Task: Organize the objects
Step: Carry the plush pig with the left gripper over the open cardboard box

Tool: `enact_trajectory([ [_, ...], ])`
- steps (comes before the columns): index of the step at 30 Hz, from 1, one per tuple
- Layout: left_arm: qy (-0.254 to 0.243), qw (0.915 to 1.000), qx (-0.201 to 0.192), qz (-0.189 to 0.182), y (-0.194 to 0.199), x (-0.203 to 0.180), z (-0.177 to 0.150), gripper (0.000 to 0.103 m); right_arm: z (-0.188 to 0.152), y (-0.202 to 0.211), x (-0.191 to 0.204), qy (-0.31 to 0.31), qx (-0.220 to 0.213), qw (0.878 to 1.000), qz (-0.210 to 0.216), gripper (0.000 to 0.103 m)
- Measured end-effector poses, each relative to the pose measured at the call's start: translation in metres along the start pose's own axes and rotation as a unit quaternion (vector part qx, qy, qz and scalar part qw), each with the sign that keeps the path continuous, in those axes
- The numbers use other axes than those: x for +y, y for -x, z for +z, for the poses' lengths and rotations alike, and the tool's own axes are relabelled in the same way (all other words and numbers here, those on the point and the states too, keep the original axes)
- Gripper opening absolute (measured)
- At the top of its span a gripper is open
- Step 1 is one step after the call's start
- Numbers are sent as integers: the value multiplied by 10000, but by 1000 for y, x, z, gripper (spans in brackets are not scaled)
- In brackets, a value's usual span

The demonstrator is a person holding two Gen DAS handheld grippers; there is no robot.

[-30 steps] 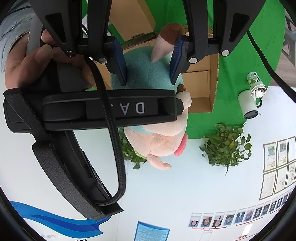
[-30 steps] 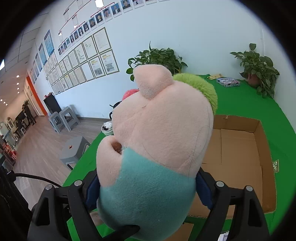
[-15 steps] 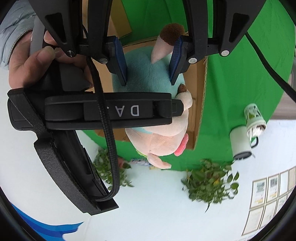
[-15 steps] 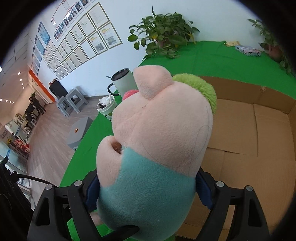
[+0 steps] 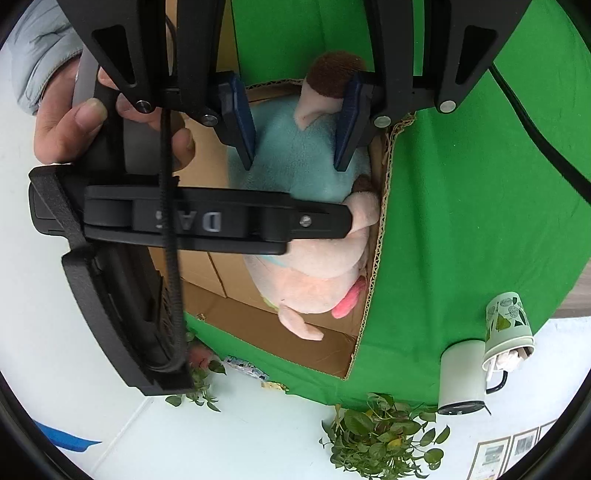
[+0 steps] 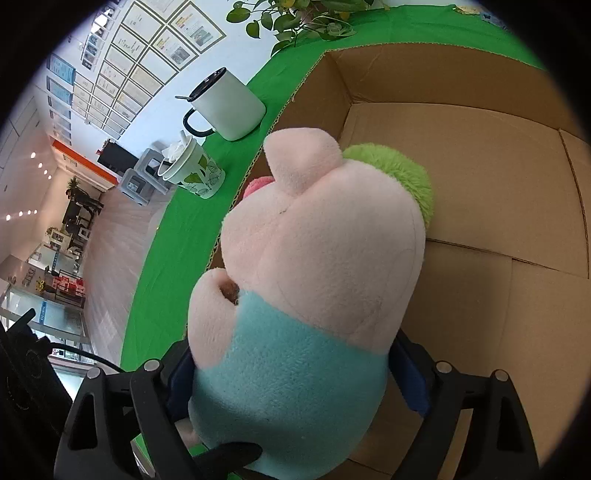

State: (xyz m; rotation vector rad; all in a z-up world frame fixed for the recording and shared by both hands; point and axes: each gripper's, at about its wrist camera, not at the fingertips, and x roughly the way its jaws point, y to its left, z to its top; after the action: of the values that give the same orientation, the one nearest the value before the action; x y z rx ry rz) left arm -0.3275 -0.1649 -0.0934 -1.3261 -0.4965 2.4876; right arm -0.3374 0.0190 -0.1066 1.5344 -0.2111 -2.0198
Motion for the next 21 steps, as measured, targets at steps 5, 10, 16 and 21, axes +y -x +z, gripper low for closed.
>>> enact_trajectory([
  [5,78,10000,28,-29,-2,3,-2,38,-8,22,3,252,9,9996,-160,88],
  [10,75,9999,106,-45,7,-5,-5,38,-6,35,5,319,-54,9994,-125,84],
  [16,-276,9988,-312,271,42,-17,-10,37,-4,20,10,144,-133,9997,-165,82],
  [21,-402,9964,-479,565,65,-16,-17,37,-1,16,15,81,-212,9995,-225,82],
])
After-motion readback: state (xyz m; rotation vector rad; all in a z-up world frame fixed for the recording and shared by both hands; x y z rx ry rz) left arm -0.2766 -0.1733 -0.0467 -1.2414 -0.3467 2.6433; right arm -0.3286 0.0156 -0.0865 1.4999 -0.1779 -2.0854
